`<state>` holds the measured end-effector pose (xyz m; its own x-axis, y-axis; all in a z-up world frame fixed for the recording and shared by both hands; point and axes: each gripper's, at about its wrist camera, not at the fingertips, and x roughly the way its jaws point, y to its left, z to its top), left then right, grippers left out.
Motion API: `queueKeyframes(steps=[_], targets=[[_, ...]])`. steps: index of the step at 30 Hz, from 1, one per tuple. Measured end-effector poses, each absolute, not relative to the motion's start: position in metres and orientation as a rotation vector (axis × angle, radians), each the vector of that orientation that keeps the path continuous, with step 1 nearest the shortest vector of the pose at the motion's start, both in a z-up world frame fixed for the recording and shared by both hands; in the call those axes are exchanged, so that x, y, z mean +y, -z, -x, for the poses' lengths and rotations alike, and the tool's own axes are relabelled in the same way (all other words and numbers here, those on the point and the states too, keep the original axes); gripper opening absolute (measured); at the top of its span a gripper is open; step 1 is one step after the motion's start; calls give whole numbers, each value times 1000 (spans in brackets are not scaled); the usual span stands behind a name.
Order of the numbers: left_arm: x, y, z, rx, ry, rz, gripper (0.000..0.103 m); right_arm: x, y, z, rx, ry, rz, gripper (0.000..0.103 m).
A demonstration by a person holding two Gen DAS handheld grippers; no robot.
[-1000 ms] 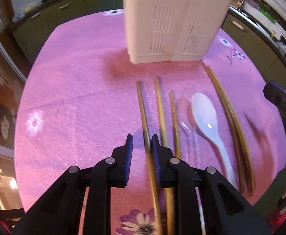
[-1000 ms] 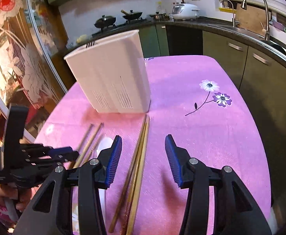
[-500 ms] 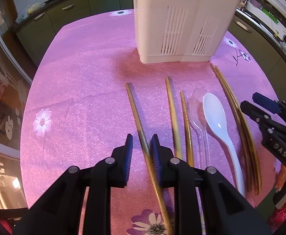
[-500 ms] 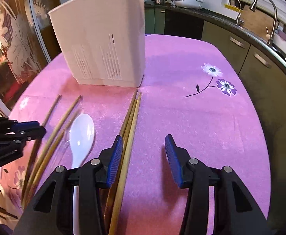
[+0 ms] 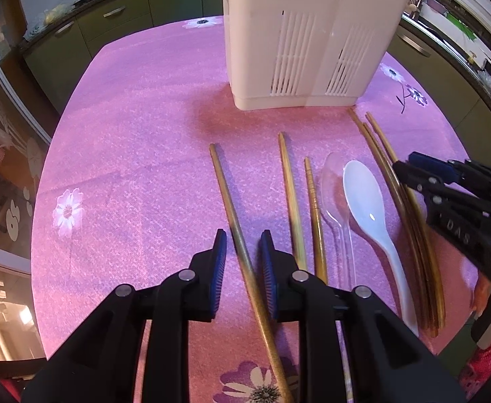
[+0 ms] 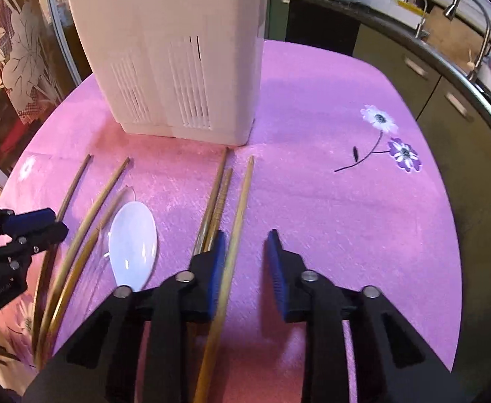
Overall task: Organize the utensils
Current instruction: 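Close the left tool on a wooden chopstick while the right tool grasps another chopstick, then lift both chopsticks while the left tool drops its chopstick into the holder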
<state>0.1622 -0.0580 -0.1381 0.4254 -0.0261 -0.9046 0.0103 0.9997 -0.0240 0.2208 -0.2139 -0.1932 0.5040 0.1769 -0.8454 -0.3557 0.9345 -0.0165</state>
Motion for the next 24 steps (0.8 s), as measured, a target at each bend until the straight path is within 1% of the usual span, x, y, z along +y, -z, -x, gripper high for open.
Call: queueKeyframes(steps=[2,4,8,9,12,18,24], targets=[[-56,138,-165,1137,20,25,14,-211,193,-227,1007,-342,188,17],[-55,138,-169,1148,29,47,11,-210,191,-239,1033,-364,165,15],[-54,137,-175,1160,36,74,8,-209,189,-255,1064,-385,157,13],[-55,137,-177,1163,37,76,8,-207,188,-259,1069,-382,167,9],[-57,137,-180,1167,48,79,7,-210,187,-264,1077,-391,141,7],[-54,135,-179,1168,69,102,6,-239,158,-254,980,-409,20,6],[-48,110,-169,1082,69,85,6,-266,119,-225,858,-428,-70,6]])
